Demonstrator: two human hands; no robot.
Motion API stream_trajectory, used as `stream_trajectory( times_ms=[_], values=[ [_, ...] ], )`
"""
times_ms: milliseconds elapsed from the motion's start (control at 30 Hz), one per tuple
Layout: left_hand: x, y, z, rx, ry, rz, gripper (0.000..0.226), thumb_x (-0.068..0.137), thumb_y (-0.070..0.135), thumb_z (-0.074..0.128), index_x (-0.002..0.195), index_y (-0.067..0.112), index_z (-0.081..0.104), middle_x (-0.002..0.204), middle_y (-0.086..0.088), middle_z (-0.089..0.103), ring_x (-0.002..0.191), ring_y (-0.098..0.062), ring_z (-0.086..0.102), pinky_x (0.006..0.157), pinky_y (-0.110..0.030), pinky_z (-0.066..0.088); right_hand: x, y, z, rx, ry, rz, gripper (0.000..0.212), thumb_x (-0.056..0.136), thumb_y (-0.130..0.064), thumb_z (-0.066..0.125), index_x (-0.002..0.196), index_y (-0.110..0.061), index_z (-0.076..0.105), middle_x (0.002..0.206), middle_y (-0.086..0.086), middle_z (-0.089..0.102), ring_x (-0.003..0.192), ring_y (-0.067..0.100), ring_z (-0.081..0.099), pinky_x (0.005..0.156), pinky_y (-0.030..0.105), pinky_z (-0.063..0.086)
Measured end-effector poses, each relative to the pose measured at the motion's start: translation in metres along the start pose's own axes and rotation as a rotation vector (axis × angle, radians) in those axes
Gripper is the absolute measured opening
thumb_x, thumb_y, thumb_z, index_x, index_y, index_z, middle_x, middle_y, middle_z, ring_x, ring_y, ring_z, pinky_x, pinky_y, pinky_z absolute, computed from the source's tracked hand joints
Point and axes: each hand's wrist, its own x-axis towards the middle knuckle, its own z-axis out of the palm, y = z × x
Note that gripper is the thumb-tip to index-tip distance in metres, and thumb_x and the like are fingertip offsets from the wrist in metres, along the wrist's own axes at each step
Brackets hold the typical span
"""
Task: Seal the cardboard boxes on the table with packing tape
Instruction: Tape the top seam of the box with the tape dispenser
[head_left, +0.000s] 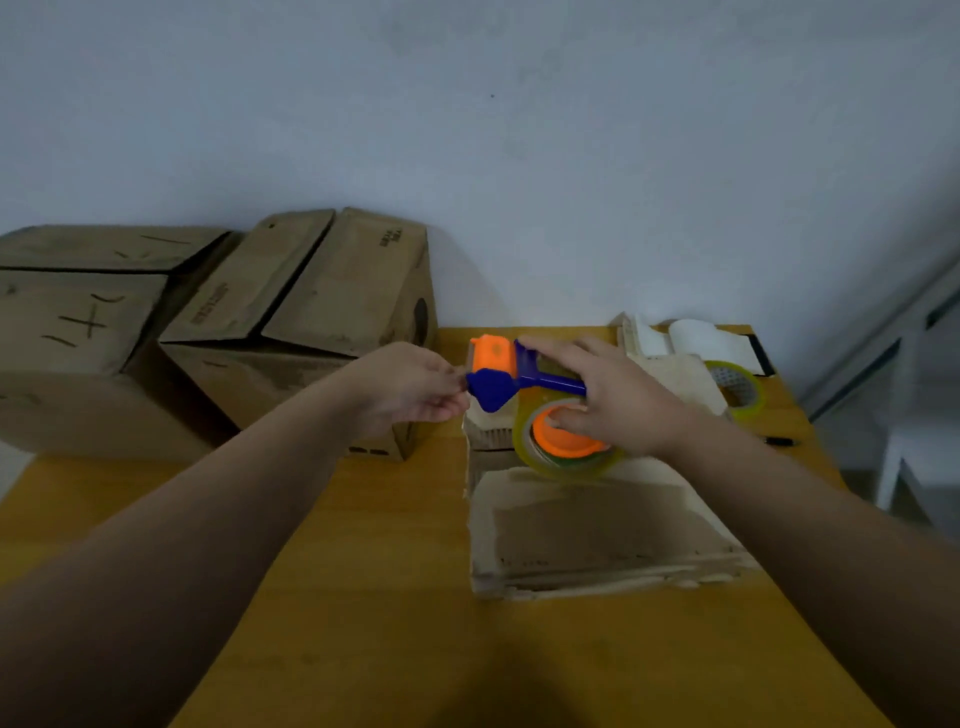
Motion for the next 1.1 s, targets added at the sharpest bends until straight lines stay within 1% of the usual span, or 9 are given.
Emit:
stream_trajectory(
  times_ms=[100,333,533,633,733,800,967,1033,1100],
  values=[
    [-0.001,-0.024,0.003,-0.096,-0.037,0.065,0.010,0.093,0.013,0.055,0.096,0.008,0.063,0.081,-0.004,0.067,0.073,-0.011,0.062,0.067,-0.023,0.051,-0.002,-0.003,-0.015,-0.081,-0.093,-0.033,0.084,0.083,-0.030,0.072,0.142,-0.054,0.017,0.114,0.001,0.042,0.101,0.016,0.047,0.088,0.032,0.045],
    [-0.004,-0.052,0.004,-0.164,-0.009,-0.005,0.012,0.091,0.011,0.059,0.100,0.005,0.064,0.083,-0.007,0.067,0.072,-0.013,0.061,0.065,-0.022,0.051,-0.018,0.001,-0.025,-0.209,-0.230,-0.017,0.085,0.079,-0.054,0.069,0.135,-0.061,0.006,0.114,-0.002,0.038,0.099,0.013,0.042,0.086,0.026,0.040],
    [-0.007,-0.050,0.009,-0.228,0.052,-0.013,0.017,0.093,0.025,0.056,0.093,0.011,0.066,0.073,-0.001,0.062,0.065,-0.013,0.050,0.061,-0.025,0.040,-0.027,-0.007,-0.022,-0.242,-0.200,-0.055,0.070,0.087,-0.056,0.054,0.140,-0.057,0.009,0.106,-0.002,0.044,0.088,0.008,0.043,0.070,0.011,0.031],
    [-0.008,-0.042,0.012,-0.158,0.138,0.013,0.030,0.092,0.040,0.057,0.084,0.011,0.063,0.061,0.003,0.053,0.054,-0.009,0.041,0.051,-0.022,0.034,-0.030,-0.016,-0.014,-0.233,-0.193,-0.096,0.062,0.095,-0.050,0.046,0.147,-0.048,0.013,0.100,-0.005,0.041,0.085,0.008,0.042,0.072,0.015,0.030],
    [-0.009,-0.039,0.013,-0.066,0.248,0.071,0.030,0.094,0.037,0.055,0.087,0.008,0.061,0.065,0.000,0.048,0.050,-0.009,0.036,0.042,-0.017,0.029,-0.030,-0.027,-0.008,-0.272,-0.184,-0.114,0.061,0.097,-0.048,0.042,0.148,-0.048,0.008,0.105,-0.003,0.037,0.087,0.014,0.046,0.079,0.024,0.038],
    [-0.010,-0.042,0.013,0.014,0.318,0.097,0.029,0.095,0.035,0.053,0.089,0.008,0.061,0.069,-0.001,0.051,0.055,-0.010,0.040,0.047,-0.018,0.033,-0.028,-0.033,-0.010,-0.311,-0.167,-0.111,0.062,0.096,-0.049,0.043,0.148,-0.048,0.009,0.106,-0.001,0.035,0.085,0.016,0.047,0.077,0.026,0.040],
    [-0.013,-0.072,0.015,0.027,0.375,0.069,0.033,0.095,0.036,0.053,0.074,0.011,0.057,0.080,-0.004,0.057,0.069,-0.012,0.048,0.063,-0.026,0.038,-0.026,-0.044,-0.015,-0.506,-0.161,-0.131,0.074,0.084,-0.062,0.053,0.148,-0.047,0.019,0.114,-0.004,0.033,0.095,0.008,0.032,0.078,0.023,0.033],
    [-0.013,-0.085,0.012,-0.002,0.413,0.048,0.036,0.095,0.036,0.053,0.071,0.010,0.056,0.085,-0.004,0.059,0.074,-0.007,0.048,0.076,-0.031,0.037,-0.029,-0.041,-0.018,-0.557,-0.170,-0.100,0.075,0.081,-0.065,0.054,0.147,-0.048,0.021,0.116,-0.002,0.037,0.094,0.009,0.034,0.076,0.023,0.032],
    [-0.013,-0.093,0.010,-0.042,0.452,0.030,0.039,0.095,0.036,0.053,0.068,0.009,0.054,0.087,-0.004,0.060,0.076,-0.005,0.046,0.081,-0.034,0.034,-0.033,-0.032,-0.023,-0.599,-0.177,-0.061,0.075,0.080,-0.069,0.052,0.145,-0.051,0.021,0.112,-0.001,0.040,0.093,0.013,0.041,0.073,0.024,0.031]
  ],
)
